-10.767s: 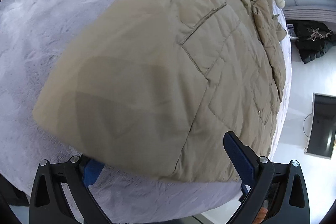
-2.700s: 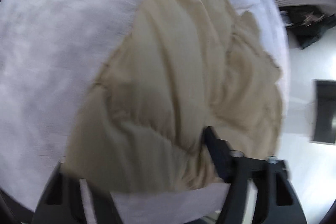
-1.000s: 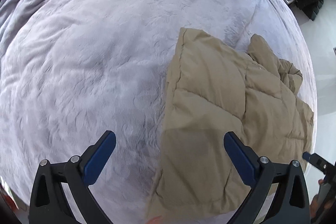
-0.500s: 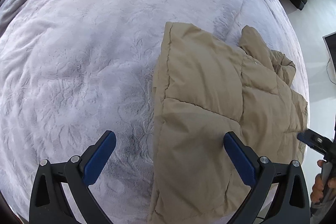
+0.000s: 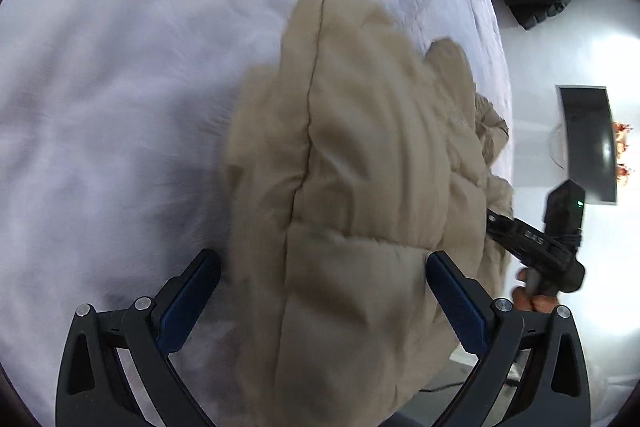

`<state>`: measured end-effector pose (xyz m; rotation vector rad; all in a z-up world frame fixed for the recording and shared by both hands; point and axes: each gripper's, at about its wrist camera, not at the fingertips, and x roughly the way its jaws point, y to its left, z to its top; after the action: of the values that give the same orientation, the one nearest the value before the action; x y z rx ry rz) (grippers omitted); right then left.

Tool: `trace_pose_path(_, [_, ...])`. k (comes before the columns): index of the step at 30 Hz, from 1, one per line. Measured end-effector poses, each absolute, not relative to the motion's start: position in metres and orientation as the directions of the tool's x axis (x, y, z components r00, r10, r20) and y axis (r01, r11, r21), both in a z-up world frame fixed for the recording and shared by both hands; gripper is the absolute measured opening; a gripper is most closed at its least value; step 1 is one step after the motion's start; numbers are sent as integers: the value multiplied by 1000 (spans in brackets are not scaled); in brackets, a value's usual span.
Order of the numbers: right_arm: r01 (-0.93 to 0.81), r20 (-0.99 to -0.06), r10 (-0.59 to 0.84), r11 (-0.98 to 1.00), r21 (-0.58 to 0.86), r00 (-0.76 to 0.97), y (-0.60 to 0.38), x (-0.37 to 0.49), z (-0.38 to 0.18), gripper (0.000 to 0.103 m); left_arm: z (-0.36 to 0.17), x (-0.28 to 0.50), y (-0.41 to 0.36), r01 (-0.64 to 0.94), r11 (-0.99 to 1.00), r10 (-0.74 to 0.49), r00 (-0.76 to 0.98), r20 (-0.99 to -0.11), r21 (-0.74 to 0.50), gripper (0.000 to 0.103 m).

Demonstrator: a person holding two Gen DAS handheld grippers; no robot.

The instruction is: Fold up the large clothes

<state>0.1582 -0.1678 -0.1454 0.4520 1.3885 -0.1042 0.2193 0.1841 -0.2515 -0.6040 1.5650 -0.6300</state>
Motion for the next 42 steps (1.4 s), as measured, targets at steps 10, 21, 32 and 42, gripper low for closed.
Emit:
trace_pose_path(10, [416, -948, 256, 853, 315, 191, -180, 164, -179, 10, -255, 210, 123, 80, 591, -732, -365, -576, -802, 51])
trace_pose_path(21, [412, -950, 256, 857, 308, 179, -179, 172, -183, 9, -138, 180, 46, 176, 390, -830, -358, -428, -904, 39])
trace_pose_path(32, [394, -889, 379, 799, 454, 256, -193, 15, -130, 10, -91, 154, -13, 237, 477, -779, -333, -531, -847, 39])
trace_pose_path(42, [509, -794, 526, 614, 602, 304, -215, -7, -192, 10, -64, 101, -146, 477, 519, -631, -345, -695, -709, 66])
